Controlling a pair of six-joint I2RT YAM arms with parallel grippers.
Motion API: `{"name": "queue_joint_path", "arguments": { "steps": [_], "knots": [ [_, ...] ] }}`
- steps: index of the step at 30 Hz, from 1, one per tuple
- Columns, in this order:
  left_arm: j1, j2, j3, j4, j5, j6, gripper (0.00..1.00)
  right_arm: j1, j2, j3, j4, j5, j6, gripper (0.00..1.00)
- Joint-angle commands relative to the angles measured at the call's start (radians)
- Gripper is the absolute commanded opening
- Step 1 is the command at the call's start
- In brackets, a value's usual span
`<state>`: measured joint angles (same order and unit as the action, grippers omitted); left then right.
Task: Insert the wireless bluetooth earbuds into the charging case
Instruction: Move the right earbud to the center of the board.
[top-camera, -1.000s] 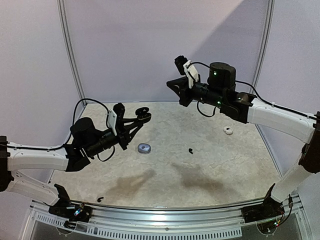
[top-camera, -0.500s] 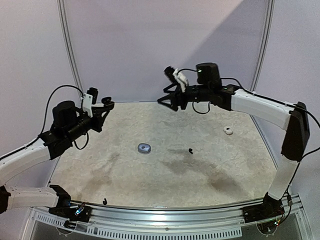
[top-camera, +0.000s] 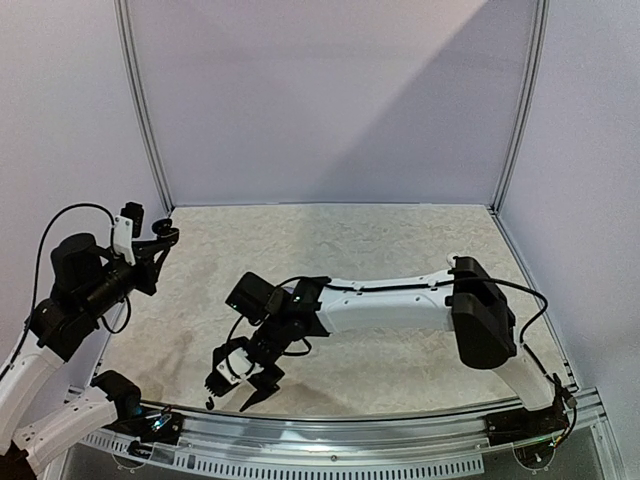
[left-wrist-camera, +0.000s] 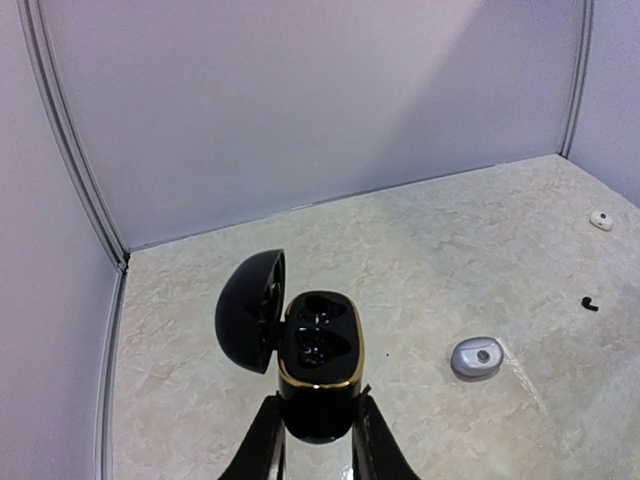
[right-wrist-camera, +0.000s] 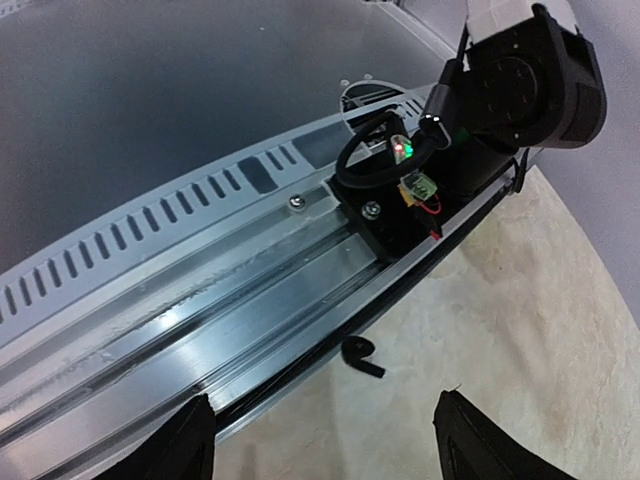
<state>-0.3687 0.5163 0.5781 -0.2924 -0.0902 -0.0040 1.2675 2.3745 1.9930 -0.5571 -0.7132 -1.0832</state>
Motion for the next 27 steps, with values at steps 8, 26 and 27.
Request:
{"name": "queue_joint_path", "arguments": {
  "steps": [8,26,27],
  "knots": [
    [0.056,-0.060,-0.100,0.019,0.060,0.111,0.00,0.024,0.301,0.263,0.110,-0.007,0.159,0.71],
    [0.071,-0.111,-0.150,0.034,0.068,0.112,0.00,0.067,0.406,0.335,0.125,-0.004,0.253,0.41],
    [0.071,-0.112,-0.151,0.034,0.066,0.113,0.00,0.067,0.410,0.337,0.124,0.005,0.264,0.39]
  ]
}}
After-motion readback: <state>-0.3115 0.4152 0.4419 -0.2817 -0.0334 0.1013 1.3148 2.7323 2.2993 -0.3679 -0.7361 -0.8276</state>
